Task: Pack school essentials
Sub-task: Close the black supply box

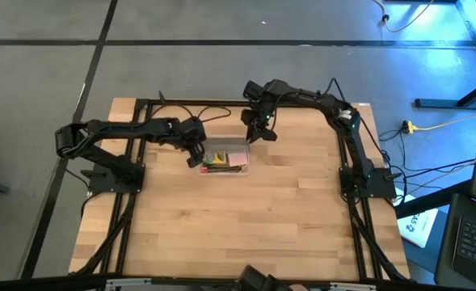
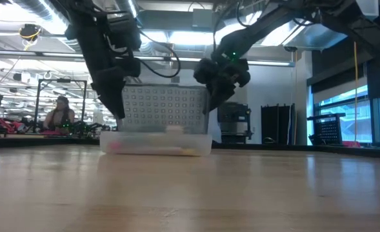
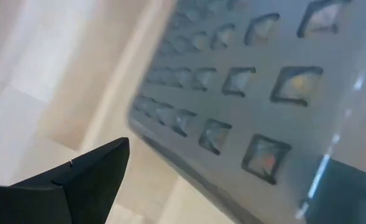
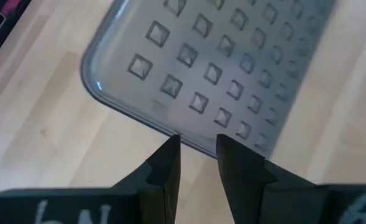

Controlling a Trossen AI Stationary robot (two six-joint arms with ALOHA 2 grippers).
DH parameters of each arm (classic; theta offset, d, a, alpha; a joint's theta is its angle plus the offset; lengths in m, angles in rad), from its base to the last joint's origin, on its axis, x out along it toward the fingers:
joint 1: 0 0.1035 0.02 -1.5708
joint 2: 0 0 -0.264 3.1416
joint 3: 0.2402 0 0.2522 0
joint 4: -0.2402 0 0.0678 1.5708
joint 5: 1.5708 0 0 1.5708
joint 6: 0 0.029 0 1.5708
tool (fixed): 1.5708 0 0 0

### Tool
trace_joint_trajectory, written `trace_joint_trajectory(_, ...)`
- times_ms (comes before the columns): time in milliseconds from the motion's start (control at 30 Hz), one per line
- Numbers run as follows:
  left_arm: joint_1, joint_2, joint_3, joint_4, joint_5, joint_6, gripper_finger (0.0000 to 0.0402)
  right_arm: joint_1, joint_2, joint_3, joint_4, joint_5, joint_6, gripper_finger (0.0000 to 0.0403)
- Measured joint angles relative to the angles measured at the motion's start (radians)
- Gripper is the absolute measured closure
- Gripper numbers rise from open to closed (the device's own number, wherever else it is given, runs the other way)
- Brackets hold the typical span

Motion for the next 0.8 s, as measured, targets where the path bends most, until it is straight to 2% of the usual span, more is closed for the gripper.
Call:
trace_joint_trajectory(333,-0.067,0.000,0.000,-0.202,0.146,-0.127,0.0005,0.023,0.000,0.000,-0.025,0.053,0.006,0.0297)
trace_joint_trajectory(533,-0.114,-0.002,0.000,-0.329,0.168,-0.188,0.0005,0.023,0.000,0.000,-0.045,0.054,0.007,0.0297)
trace_joint_trajectory(800,-0.144,-0.117,0.000,-0.251,0.153,-0.187,0.0005,0.055,-0.007,0.000,-0.083,0.058,0.058,0.0297)
